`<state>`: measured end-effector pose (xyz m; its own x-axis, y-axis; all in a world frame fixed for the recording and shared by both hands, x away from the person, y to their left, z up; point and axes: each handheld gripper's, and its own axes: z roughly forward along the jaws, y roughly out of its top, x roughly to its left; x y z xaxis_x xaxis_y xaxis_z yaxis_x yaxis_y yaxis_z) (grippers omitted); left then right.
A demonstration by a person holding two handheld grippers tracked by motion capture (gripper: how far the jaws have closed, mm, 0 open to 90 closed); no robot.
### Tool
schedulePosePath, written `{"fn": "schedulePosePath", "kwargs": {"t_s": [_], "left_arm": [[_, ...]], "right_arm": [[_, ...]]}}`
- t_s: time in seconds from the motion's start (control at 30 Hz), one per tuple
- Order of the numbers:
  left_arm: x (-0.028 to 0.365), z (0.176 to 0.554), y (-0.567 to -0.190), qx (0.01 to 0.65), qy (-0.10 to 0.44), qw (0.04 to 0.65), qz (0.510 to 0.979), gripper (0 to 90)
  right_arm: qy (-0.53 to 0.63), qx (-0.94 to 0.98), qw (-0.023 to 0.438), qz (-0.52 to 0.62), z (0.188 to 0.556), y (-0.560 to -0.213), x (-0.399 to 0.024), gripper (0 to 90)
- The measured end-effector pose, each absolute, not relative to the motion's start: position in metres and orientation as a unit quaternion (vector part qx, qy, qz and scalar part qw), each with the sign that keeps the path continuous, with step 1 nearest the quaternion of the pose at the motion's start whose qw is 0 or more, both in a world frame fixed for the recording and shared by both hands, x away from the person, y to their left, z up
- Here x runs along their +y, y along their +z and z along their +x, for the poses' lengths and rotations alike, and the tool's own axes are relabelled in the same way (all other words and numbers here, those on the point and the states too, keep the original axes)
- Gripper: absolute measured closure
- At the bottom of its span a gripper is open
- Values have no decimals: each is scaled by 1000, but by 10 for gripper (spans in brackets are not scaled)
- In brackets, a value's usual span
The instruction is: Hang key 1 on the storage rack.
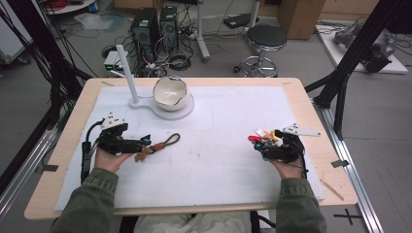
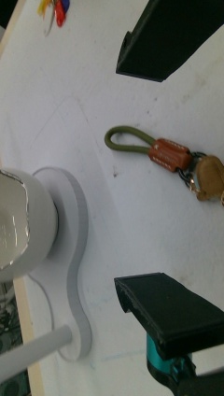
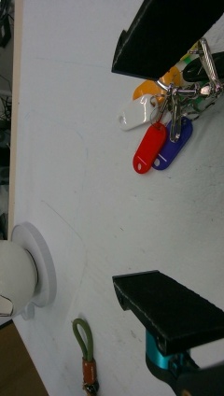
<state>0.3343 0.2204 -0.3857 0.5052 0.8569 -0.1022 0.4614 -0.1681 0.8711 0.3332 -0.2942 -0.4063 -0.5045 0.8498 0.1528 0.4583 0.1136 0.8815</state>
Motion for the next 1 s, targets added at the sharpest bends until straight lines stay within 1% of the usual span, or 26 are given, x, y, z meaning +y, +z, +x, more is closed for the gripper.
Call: {"fn": "schedulePosePath", "kwargs": {"t_s": [0.13,0.27,0.4,0.6,0.8,1.0], "left_arm": [[204,339,-386,437,204,463,744,17],[194,344,-390,429,199,447,759,17],[186,348,-394,427,190,445,764,18],[182,352,-400,417,180,434,778,20],[182,354,-404,405,164,436,787,20],[177,357,-411,396,156,417,803,21]], "right_arm": [[487,718,202,455,333,-406,-294,8],[488,716,200,457,332,-405,-295,8],[488,717,200,456,332,-405,-295,8],[487,717,200,457,332,-405,-295,8],[486,719,203,454,332,-406,-295,8],[486,718,203,454,332,-406,-296,8]]}}
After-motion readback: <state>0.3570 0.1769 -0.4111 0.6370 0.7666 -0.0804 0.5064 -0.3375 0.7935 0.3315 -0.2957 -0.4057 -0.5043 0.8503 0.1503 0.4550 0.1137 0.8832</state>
